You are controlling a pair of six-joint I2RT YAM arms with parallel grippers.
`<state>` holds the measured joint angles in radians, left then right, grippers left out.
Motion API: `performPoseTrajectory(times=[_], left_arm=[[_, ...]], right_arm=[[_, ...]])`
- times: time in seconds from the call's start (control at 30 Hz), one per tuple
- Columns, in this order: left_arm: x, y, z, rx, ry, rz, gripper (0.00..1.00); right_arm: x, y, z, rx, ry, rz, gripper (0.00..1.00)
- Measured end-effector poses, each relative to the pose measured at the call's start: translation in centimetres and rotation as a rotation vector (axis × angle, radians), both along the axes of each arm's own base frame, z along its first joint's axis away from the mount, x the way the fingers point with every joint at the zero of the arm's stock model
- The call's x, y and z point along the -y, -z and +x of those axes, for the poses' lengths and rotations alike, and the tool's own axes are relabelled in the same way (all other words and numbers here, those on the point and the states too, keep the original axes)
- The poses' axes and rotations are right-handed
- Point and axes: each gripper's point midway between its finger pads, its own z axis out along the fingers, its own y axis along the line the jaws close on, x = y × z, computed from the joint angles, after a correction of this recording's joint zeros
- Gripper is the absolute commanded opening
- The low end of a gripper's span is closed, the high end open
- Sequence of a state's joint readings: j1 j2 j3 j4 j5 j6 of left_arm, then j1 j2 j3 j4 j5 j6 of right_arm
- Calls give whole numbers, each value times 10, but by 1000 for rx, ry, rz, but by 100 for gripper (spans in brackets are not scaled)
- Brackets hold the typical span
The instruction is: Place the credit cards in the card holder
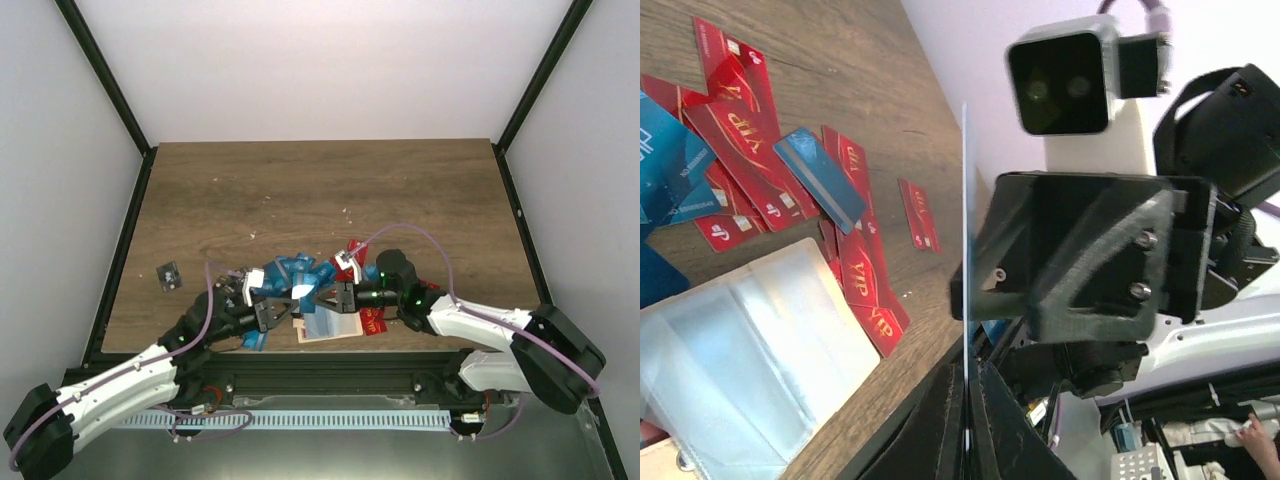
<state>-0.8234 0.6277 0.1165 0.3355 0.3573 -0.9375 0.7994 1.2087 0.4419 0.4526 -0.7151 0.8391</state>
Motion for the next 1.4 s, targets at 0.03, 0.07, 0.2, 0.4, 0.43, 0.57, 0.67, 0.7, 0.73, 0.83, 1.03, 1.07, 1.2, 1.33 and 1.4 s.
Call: performPoseTrajectory(times=[0.03,0.07,0.2,0.4,0.43,0.57,0.67,0.7,0.73,0.83,1.03,1.07,1.2,1.33,1.4], left_arm=[[0,0,0,1,3,-2,4],[1,0,-1,3,7,-6,4],[2,2,-1,6,13,-11,4],[4,11,-1,-4,21,-10,4],[5,11,-1,-3,26,-11,4],[6,11,-1,-4,29,-19,4],[7,9,-1,1,35,-26,4],[7,9,-1,3,36,-28,4],[7,9,-1,4,36,-29,4],[8,8,-1,7,41,-34,4],[10,16,0,-9,42,-13,38],[10,22,1,-25,41,1,40],[7,43,2,-59,25,86,39],[-2,63,10,-82,-39,182,33],[-8,74,13,-93,-67,233,29]], right_arm=[[0,1,1,1,-2,-1,17],[0,4,2,-6,-1,-5,12],[-1,9,4,-29,2,-11,6],[0,14,3,-41,1,-14,17],[0,14,3,-40,-1,-10,20],[-1,12,3,-38,-9,5,22],[-3,12,3,-41,-13,14,15],[-3,10,3,-39,-14,19,13],[-3,10,4,-37,-15,23,9],[-4,8,4,-40,-18,33,1],[-2,10,3,-48,-20,28,1],[-1,12,4,-48,-11,18,1],[8,22,10,-55,55,-68,1],[30,39,17,-80,133,-157,1],[41,57,17,-116,159,-211,1]])
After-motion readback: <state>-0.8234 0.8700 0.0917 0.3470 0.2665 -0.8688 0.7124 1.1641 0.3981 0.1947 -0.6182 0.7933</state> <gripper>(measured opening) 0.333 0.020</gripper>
